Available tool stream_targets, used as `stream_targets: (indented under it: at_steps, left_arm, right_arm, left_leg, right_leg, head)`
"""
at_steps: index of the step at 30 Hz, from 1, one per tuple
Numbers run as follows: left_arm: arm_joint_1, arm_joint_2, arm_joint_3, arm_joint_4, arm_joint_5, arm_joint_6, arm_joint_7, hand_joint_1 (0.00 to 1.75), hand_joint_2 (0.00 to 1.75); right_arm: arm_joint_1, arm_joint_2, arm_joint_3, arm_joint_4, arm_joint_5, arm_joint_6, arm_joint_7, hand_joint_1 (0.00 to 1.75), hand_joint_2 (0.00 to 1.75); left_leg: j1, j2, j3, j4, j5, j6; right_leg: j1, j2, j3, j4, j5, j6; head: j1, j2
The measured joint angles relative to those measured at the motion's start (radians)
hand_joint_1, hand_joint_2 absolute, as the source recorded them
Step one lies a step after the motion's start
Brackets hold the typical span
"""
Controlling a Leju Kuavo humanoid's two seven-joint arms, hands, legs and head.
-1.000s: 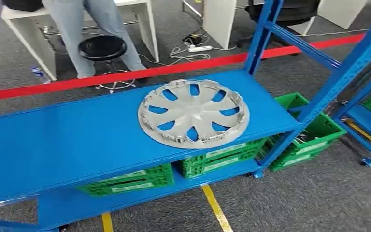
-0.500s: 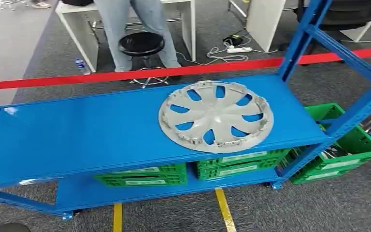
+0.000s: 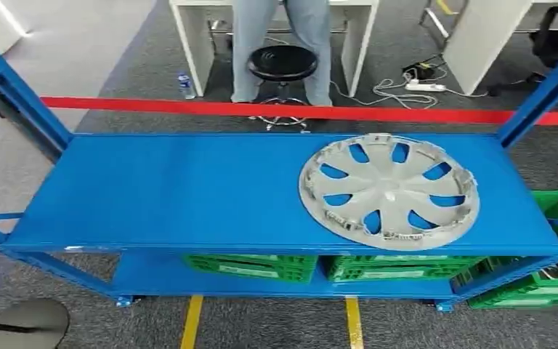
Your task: Take the parts from the cabinet and place them on the table.
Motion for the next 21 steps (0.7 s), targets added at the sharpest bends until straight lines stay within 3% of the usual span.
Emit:
stream_targets:
  at_steps: [1, 2, 3, 6, 7, 8, 9, 11, 12, 13, 15, 17, 18, 19, 21]
  left_arm:
    - [0.000, 0.000, 0.000, 0.000, 0.003, 0.000, -0.002, 0.00, 0.00]
    - [0.000, 0.000, 0.000, 0.000, 0.007, 0.000, -0.004, 0.00, 0.00]
    - [-0.002, 0.000, 0.000, 0.000, 0.011, 0.000, -0.006, 0.00, 0.00]
    - [0.005, 0.000, 0.002, 0.000, 0.039, 0.000, -0.019, 0.00, 0.00]
    - [0.007, 0.002, 0.002, 0.000, 0.045, 0.000, -0.022, 0.00, 0.00]
    - [0.009, 0.000, 0.003, -0.002, 0.051, 0.000, -0.027, 0.00, 0.00]
    - [0.008, 0.002, 0.003, -0.003, 0.057, 0.001, -0.030, 0.00, 0.00]
    - [0.005, 0.002, 0.007, -0.003, 0.073, 0.002, -0.040, 0.00, 0.00]
    - [0.005, 0.001, 0.009, -0.004, 0.080, 0.002, -0.042, 0.00, 0.00]
    - [0.006, 0.001, 0.010, -0.005, 0.088, 0.002, -0.043, 0.00, 0.00]
    - [0.010, 0.002, 0.009, -0.005, 0.102, 0.002, -0.046, 0.00, 0.00]
    - [0.010, 0.003, 0.009, -0.005, 0.112, 0.002, -0.048, 0.00, 0.00]
    - [0.008, 0.005, 0.009, -0.005, 0.113, 0.002, -0.048, 0.00, 0.00]
    - [0.005, 0.006, 0.010, -0.005, 0.113, 0.002, -0.049, 0.00, 0.00]
    - [0.007, 0.005, 0.010, -0.006, 0.114, 0.002, -0.050, 0.00, 0.00]
  right_arm:
    - [0.000, 0.000, 0.000, 0.000, 0.000, 0.000, 0.000, 0.00, 0.00]
    - [0.000, 0.000, 0.001, 0.000, -0.001, 0.000, 0.000, 0.00, 0.00]
    - [0.001, 0.000, 0.003, 0.000, -0.004, 0.000, -0.001, 0.00, 0.00]
    - [-0.002, 0.000, 0.004, 0.001, -0.010, 0.000, -0.016, 0.00, 0.00]
    - [-0.002, 0.000, 0.004, 0.001, -0.011, 0.000, -0.016, 0.00, 0.00]
    - [-0.001, 0.000, 0.004, 0.001, -0.011, 0.000, -0.015, 0.00, 0.00]
    - [0.001, 0.000, 0.004, 0.001, -0.013, 0.000, -0.014, 0.00, 0.00]
    - [0.006, 0.000, 0.005, 0.000, -0.025, 0.000, -0.016, 0.00, 0.00]
    - [0.006, 0.000, 0.005, 0.000, -0.030, 0.000, -0.016, 0.00, 0.00]
    - [0.006, 0.000, 0.005, 0.000, -0.037, 0.000, -0.016, 0.00, 0.00]
    - [0.005, 0.000, 0.004, 0.000, -0.048, 0.000, -0.016, 0.00, 0.00]
    - [0.004, 0.000, 0.004, 0.000, -0.054, 0.000, -0.016, 0.00, 0.00]
    - [0.004, 0.001, 0.004, 0.000, -0.055, 0.000, -0.016, 0.00, 0.00]
    - [0.003, 0.000, 0.004, -0.001, -0.055, 0.000, -0.017, 0.00, 0.00]
    - [0.002, 0.000, 0.004, -0.001, -0.055, 0.000, -0.017, 0.00, 0.00]
  left_leg:
    - [0.003, -0.014, 0.005, 0.001, -0.004, -0.006]
    - [0.003, -0.025, 0.004, 0.004, -0.008, -0.014]
    - [-0.001, -0.036, -0.001, 0.016, -0.013, -0.021]
    - [0.009, -0.066, -0.010, 0.011, -0.005, -0.039]
    - [0.009, -0.073, -0.011, 0.015, -0.009, -0.043]
    - [0.005, -0.022, -0.017, 0.034, -0.024, -0.048]
    - [0.006, 0.019, -0.043, 0.088, -0.059, -0.054]
    - [0.010, 0.047, -0.122, 0.242, -0.128, -0.062]
    - [0.011, 0.051, -0.153, 0.299, -0.141, -0.063]
    - [0.012, 0.052, -0.164, 0.313, -0.131, -0.063]
    - [0.011, 0.052, -0.127, 0.230, -0.056, -0.055]
    - [0.004, 0.054, -0.047, 0.064, 0.028, -0.034]
    - [0.000, 0.057, -0.034, 0.040, 0.008, -0.026]
    - [0.000, 0.057, -0.026, 0.022, 0.003, -0.026]
    - [0.003, 0.055, -0.026, 0.017, 0.005, -0.053]
  right_leg:
    - [-0.005, 0.014, 0.048, -0.103, 0.056, 0.003]
    - [-0.014, 0.061, 0.074, -0.164, 0.070, 0.007]
    - [-0.014, 0.081, 0.088, -0.190, 0.057, 0.005]
    - [-0.004, 0.051, 0.095, -0.184, 0.055, -0.020]
    - [-0.013, 0.038, 0.098, -0.189, 0.060, -0.028]
    - [-0.010, 0.033, 0.101, -0.190, 0.059, -0.031]
    - [-0.009, 0.022, 0.102, -0.190, 0.057, -0.036]
    - [-0.005, 0.003, 0.103, -0.190, 0.053, -0.041]
    - [-0.004, -0.005, 0.104, -0.190, 0.051, -0.043]
    - [-0.003, -0.011, 0.106, -0.189, 0.049, -0.044]
    - [-0.001, -0.016, 0.114, -0.190, 0.044, -0.043]
    - [0.000, -0.020, 0.122, -0.191, 0.039, -0.042]
    - [0.007, -0.022, 0.120, -0.190, 0.032, -0.035]
    - [0.006, -0.022, 0.116, -0.189, 0.032, -0.030]
    - [0.007, -0.025, 0.111, -0.187, 0.027, -0.038]
  head:
    - [0.001, 0.000]
    - [0.003, 0.000]
    - [0.005, 0.000]
    - [0.002, 0.000]
    - [0.004, 0.000]
    - [0.000, 0.000]
    - [-0.009, 0.000]
    - [-0.010, 0.000]
    - [-0.010, 0.000]
    - [-0.010, 0.000]
    - [-0.010, 0.000]
    - [-0.010, 0.000]
    - [-0.008, 0.000]
    - [-0.010, 0.000]
    - [-0.009, 0.000]
